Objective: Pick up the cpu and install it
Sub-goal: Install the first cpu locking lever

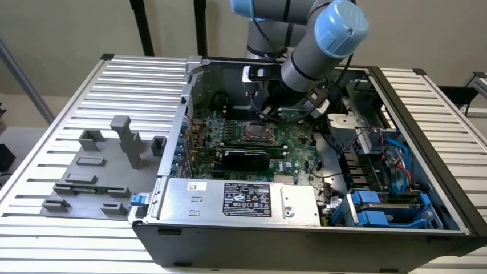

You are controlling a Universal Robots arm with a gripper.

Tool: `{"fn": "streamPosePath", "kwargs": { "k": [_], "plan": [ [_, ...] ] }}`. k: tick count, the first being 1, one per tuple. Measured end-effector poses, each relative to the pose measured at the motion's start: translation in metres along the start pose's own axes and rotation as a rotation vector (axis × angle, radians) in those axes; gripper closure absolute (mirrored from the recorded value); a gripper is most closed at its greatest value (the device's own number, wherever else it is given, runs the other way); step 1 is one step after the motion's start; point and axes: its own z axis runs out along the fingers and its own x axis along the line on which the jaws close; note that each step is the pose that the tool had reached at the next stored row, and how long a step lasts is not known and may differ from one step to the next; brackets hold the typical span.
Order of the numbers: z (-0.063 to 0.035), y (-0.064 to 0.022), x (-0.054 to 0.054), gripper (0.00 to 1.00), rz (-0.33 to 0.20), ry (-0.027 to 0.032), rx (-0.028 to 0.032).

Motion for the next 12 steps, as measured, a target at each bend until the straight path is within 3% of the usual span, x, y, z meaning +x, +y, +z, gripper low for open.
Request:
{"fn": "streamPosePath", "kwargs": {
  "k": [5,10,12],
  "plan": [
    [0.0032,-0.011,-0.008,0.89,-0.002,0.0041,0.0031],
    [0.0013,-0.0132,-0.009,0.89,-0.006,0.0155,0.0112],
    [0.0013,-0.0132,-0.009,0.89,-0.009,0.0231,0.0166]
  ]
}}
